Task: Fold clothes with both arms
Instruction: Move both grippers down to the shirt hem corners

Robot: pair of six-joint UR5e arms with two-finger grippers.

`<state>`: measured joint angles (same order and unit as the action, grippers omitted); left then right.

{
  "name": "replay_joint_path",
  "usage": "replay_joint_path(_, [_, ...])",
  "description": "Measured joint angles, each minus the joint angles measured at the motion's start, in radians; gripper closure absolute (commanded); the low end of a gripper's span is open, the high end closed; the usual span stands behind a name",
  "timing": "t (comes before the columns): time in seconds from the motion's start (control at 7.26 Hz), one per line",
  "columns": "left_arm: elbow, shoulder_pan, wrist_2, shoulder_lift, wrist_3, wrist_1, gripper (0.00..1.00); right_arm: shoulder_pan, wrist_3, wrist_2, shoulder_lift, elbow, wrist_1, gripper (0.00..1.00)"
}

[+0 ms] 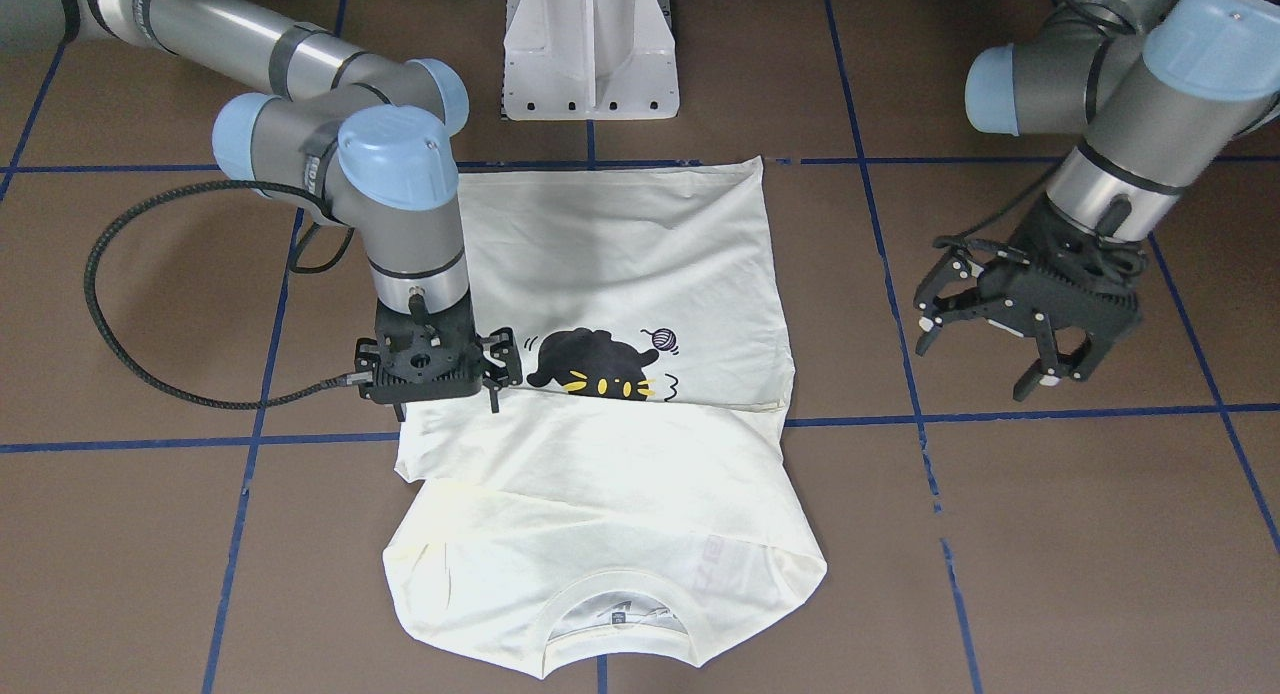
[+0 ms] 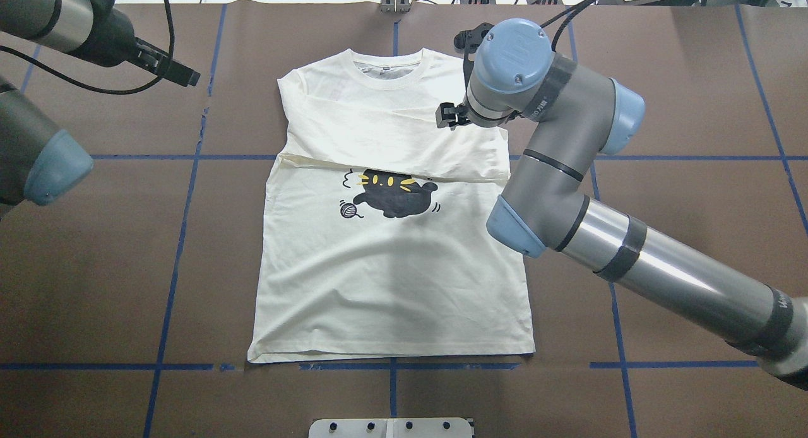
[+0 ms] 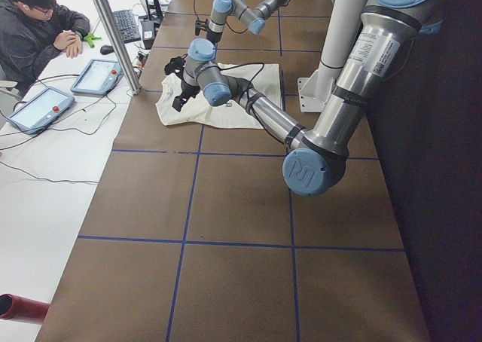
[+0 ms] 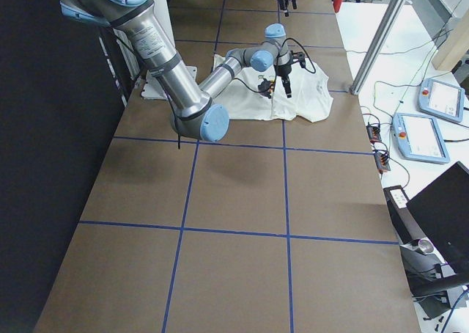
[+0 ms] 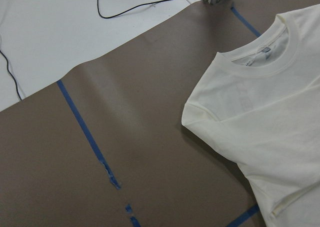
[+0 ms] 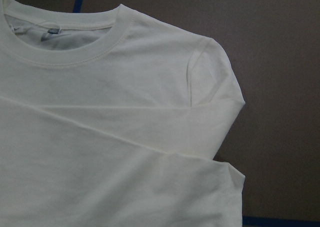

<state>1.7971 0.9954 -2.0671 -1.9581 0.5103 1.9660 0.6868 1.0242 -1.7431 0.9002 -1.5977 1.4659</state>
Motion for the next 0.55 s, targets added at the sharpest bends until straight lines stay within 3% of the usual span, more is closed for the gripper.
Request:
replay_joint_path(0.28, [0.133,-0.108,0.056,0.082,0.217,0.04,0.0,-0.109,0.214,0.022,0.201,-0.294,-0.003,0.0])
replay_joint_path(0.41, [0.191,-0.171,0.1,0.123,0.303,0.057,0.01,-0.201,0.329,0.096,0.273,-0.393,-0.004,0.02])
replay_joint_path(0.55, [0.237,-0.235,0.145,0.164,0.383,0.064,0.19,-0.292,0.429,0.172,0.34,-0.476,-0.004,0.07])
